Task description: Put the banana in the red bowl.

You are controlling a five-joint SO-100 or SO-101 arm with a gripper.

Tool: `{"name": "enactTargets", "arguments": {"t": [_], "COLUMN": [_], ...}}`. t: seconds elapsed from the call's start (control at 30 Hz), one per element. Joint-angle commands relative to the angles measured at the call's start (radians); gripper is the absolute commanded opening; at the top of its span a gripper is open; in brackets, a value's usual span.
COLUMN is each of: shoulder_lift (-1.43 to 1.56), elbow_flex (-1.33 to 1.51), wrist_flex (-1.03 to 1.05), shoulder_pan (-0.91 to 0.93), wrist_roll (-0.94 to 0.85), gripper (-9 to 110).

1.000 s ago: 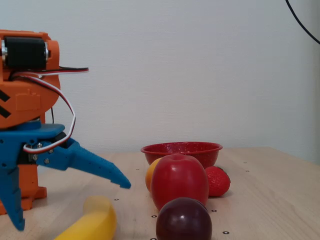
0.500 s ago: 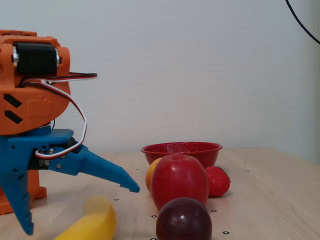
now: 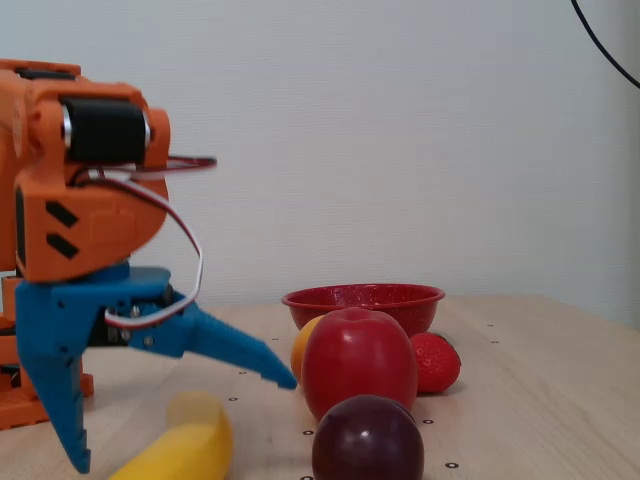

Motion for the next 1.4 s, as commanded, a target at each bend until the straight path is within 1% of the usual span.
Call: {"name": "enactTargets", "arguments": {"t": [0.0,0.4,0.73,0.8,1.37], "shoulder_lift": [0.051,0.02,-0.009,-0.014,-0.02], "elbow_flex": [-0.008,0.069,0.066,0.06,0.052], "wrist_flex": [-0.046,-0.181,-0.222,-0.222,-0.213], "shoulder_pan": [0.02,0.04,0.061,0.066,0.067], "wrist_roll": [-0.008,-0.014,-0.041,-0.049,-0.052], "gripper": [65,65,65,61,51]}}
